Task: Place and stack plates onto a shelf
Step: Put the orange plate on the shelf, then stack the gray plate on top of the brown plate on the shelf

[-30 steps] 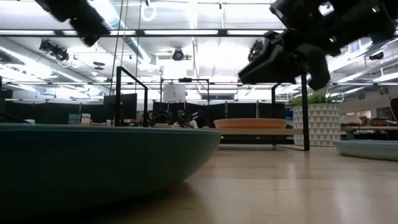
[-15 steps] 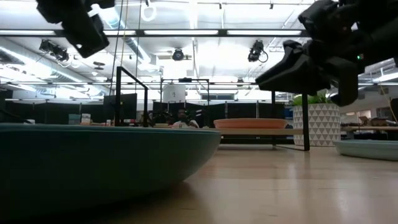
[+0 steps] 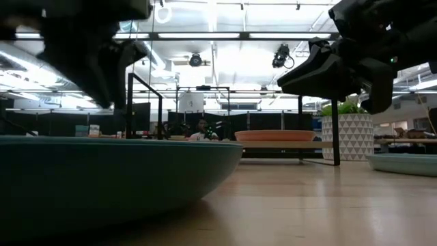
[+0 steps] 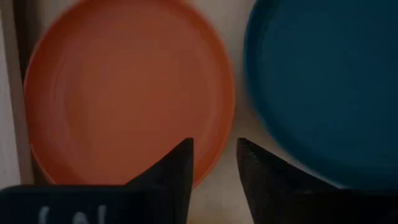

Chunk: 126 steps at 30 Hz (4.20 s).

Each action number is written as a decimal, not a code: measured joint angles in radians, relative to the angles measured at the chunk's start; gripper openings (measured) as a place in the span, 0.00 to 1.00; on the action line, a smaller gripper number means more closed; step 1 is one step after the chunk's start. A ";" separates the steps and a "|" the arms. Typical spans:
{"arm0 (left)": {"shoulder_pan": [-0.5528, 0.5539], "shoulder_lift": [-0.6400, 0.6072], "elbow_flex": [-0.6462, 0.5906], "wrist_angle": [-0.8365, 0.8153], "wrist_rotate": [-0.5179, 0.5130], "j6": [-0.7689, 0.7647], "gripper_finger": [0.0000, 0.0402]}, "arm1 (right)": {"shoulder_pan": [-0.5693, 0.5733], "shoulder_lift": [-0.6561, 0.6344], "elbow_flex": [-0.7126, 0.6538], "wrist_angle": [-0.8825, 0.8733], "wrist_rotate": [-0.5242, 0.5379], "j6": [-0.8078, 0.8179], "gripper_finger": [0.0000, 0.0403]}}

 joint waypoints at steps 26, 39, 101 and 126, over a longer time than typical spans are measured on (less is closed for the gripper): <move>0.032 0.174 0.000 -0.026 -0.009 0.265 0.16 | 0.000 0.000 -0.001 -0.034 -0.034 0.111 0.30; 0.049 0.170 0.067 -0.038 0.071 0.325 0.04 | 0.000 0.000 -0.001 -0.051 -0.034 0.145 0.30; 0.451 0.133 0.211 -0.162 -0.022 0.256 0.07 | 0.007 0.001 -0.001 -0.096 -0.088 0.192 0.30; 0.268 0.143 0.307 -0.136 0.237 -0.046 0.21 | -0.050 0.001 -0.001 -0.091 -0.111 0.119 0.30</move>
